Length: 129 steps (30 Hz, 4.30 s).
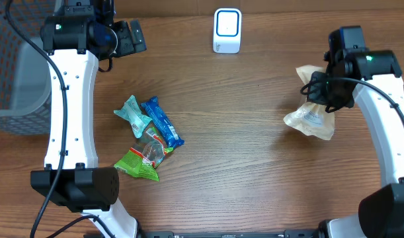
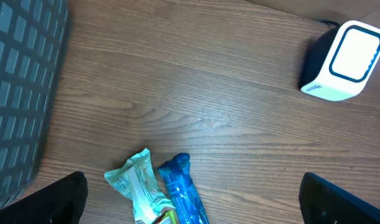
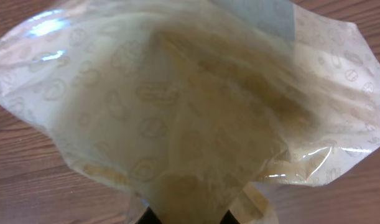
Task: Scan the item barcode
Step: 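Move the Nutree bag right and lower it onto the table, then release the bag and reach the right gripper to the blue bar, then grasp the blue bar and raise it toward the scanner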
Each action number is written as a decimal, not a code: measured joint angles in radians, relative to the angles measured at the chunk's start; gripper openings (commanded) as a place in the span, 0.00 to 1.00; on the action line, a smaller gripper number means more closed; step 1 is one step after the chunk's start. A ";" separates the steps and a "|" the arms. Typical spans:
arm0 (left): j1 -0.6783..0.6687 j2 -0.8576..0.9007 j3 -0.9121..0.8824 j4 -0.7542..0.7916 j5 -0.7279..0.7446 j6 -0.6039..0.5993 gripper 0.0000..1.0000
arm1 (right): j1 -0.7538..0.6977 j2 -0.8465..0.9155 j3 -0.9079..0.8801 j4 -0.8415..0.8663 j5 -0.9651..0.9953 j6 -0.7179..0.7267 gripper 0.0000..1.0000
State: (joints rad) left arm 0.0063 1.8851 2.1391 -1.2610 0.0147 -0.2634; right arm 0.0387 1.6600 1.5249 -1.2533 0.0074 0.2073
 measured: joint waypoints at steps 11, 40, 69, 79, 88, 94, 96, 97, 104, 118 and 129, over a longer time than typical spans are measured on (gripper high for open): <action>0.000 0.000 0.000 0.000 0.000 0.000 1.00 | -0.105 0.003 -0.220 0.166 -0.077 -0.137 0.04; 0.000 0.000 0.000 0.000 0.000 0.000 1.00 | -0.106 0.079 -0.257 0.347 0.113 -0.321 0.69; 0.000 0.000 0.000 0.001 0.000 0.000 1.00 | 0.394 0.184 0.033 0.503 -0.442 -0.117 0.66; 0.000 0.000 0.000 0.021 0.000 0.000 1.00 | 0.592 0.288 0.033 0.589 -0.385 -0.098 0.67; 0.000 0.000 0.000 0.022 0.000 0.000 1.00 | 0.672 0.406 0.033 0.639 -0.424 -0.080 0.64; 0.000 0.000 0.000 0.021 0.000 0.000 1.00 | 0.706 0.446 0.033 0.641 -0.458 -0.074 0.62; 0.000 0.000 0.000 0.021 0.000 0.000 1.00 | 0.715 0.455 0.033 0.646 -0.463 -0.063 0.58; 0.000 0.000 0.000 0.021 0.000 0.000 1.00 | 0.719 0.459 0.033 0.653 -0.466 -0.056 0.57; 0.000 0.000 0.000 0.021 0.000 0.000 1.00 | 0.737 0.523 0.033 0.676 -0.474 -0.012 0.49; 0.000 0.000 0.000 0.022 0.000 0.000 1.00 | 0.742 0.539 0.033 0.697 -0.455 0.008 0.10; 0.000 0.000 0.000 0.021 0.000 0.000 1.00 | 0.685 0.502 0.098 0.402 -0.190 -0.052 0.04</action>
State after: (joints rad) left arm 0.0063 1.8851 2.1395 -1.2396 0.0147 -0.2634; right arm 0.7238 2.1616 1.6234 -0.8516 -0.1829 0.1551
